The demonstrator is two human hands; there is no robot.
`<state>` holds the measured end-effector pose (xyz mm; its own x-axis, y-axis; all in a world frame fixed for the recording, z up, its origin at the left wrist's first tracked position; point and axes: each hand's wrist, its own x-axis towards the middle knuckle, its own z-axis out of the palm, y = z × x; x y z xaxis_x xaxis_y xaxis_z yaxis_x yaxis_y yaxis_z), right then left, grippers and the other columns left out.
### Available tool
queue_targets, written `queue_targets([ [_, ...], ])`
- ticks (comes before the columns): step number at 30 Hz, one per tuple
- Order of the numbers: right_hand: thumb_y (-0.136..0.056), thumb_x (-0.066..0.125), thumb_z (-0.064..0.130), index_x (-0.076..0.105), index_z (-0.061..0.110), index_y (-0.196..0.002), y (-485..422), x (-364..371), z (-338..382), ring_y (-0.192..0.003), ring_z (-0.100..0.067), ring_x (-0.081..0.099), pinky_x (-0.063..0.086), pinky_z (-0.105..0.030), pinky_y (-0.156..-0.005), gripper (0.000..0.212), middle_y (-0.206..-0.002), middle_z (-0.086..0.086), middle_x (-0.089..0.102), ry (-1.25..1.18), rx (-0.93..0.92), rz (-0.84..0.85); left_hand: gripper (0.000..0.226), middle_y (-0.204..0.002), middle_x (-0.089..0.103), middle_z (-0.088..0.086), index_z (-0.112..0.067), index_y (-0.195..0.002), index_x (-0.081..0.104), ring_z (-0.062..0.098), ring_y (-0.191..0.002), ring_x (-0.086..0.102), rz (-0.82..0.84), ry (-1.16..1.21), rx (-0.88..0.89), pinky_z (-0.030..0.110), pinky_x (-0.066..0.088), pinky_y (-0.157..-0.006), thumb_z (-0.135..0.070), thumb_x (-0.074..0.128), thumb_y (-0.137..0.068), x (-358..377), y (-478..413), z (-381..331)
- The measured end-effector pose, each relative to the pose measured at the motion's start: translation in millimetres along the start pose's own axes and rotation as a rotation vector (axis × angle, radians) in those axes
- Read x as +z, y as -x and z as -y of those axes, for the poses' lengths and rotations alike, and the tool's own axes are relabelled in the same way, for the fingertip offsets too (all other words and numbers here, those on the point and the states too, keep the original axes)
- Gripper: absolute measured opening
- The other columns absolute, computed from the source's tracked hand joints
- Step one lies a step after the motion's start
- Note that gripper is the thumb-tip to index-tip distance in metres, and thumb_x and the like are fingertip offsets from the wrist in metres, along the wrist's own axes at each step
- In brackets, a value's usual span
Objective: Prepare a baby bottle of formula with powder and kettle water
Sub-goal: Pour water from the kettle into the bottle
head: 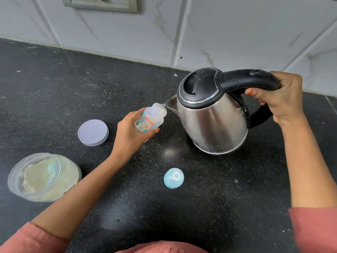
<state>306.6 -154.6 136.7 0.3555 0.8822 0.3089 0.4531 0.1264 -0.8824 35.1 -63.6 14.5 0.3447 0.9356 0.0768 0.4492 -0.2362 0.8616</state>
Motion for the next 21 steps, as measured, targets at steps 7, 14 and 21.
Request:
queue_targets([
  [7,-0.049,0.077,0.063,0.070,0.044,-0.070,1.9,2.3,3.6,-0.041,0.000,0.046,0.034,-0.012,-0.039,0.030,-0.050,0.020,0.059,0.005,0.007,-0.014,0.063,-0.103,0.054,-0.007,-0.018,-0.125,0.056,0.005,-0.094,0.048,-0.005,-0.007,0.007,-0.003,0.030,-0.071,-0.018,0.081,-0.067,-1.4,-0.8,4.9],
  [14,-0.049,0.076,0.063,0.070,0.045,-0.071,2.1,4.8,7.4,-0.043,0.001,0.048,0.035,-0.011,-0.039,0.029,-0.052,0.021,0.060,0.015,0.008,0.000,0.063,-0.103,0.054,-0.008,-0.019,-0.125,0.056,0.005,-0.095,0.048,-0.005,0.003,0.002,0.009,0.032,-0.078,-0.017,0.081,-0.067,-1.8,-0.8,5.8],
  [21,-0.050,0.076,0.063,0.070,0.045,-0.072,1.5,6.3,8.5,-0.042,0.000,0.047,0.034,-0.011,-0.039,0.029,-0.052,0.021,0.061,0.027,0.004,-0.002,0.062,-0.104,0.053,-0.008,-0.018,-0.125,0.056,0.005,-0.096,0.049,-0.015,0.006,0.002,0.015,0.035,-0.081,-0.017,0.081,-0.068,-2.9,-0.2,8.3],
])
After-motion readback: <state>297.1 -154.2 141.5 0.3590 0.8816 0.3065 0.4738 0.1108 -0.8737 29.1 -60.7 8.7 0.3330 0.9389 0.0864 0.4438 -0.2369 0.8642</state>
